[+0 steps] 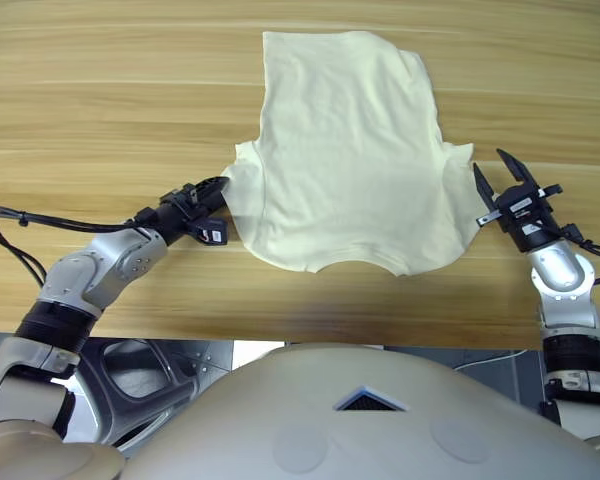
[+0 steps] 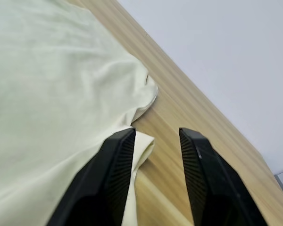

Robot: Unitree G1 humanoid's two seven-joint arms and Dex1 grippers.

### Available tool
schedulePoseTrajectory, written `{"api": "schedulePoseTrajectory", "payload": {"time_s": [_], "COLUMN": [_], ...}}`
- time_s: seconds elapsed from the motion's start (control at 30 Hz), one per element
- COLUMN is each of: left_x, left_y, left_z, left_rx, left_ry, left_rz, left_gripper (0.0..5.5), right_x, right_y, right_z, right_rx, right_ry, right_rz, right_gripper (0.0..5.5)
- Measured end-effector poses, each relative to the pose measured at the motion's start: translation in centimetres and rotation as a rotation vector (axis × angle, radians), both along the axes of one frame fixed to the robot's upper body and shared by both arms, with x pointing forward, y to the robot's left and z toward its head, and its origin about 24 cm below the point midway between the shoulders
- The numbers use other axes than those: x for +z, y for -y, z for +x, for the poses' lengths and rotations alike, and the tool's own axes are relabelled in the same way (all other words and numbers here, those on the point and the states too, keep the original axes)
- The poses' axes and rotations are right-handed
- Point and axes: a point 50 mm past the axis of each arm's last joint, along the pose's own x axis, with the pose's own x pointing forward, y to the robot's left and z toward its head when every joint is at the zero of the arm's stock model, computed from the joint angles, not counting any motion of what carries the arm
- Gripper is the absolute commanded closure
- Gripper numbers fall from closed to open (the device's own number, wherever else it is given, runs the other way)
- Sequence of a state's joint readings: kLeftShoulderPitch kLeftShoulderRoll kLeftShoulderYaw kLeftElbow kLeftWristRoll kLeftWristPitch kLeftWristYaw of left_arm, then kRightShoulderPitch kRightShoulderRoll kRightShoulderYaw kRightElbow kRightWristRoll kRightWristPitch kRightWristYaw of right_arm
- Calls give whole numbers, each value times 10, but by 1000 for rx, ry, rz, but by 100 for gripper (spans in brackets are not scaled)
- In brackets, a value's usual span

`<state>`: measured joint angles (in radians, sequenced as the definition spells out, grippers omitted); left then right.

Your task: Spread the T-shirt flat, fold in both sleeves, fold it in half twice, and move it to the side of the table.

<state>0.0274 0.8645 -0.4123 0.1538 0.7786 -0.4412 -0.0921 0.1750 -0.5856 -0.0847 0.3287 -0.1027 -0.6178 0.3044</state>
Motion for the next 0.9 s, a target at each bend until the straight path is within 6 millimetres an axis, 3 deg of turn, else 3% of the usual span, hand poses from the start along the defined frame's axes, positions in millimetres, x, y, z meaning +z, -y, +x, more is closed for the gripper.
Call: {"api": "schedulePoseTrajectory", "payload": {"time_s": [0.43,0.67,0.9], "left_x": [4,5,3], "left_y": [0,0,21], "left_z": [2,-2,-14], "left_rx": [19,87,97], "left_ry": [10,43,73], "left_rz": [-30,-135,-286], "left_gripper": [517,548,548], "right_x": [-3,-4,-3], "right_y": [0,-1,0], "right_z": [-1,-1,-1], "right_rx": [-8,-9,-11], "right_ry": [-9,-10,-7], "right_rz": [10,14,14], "right_gripper": [377,377,377]}}
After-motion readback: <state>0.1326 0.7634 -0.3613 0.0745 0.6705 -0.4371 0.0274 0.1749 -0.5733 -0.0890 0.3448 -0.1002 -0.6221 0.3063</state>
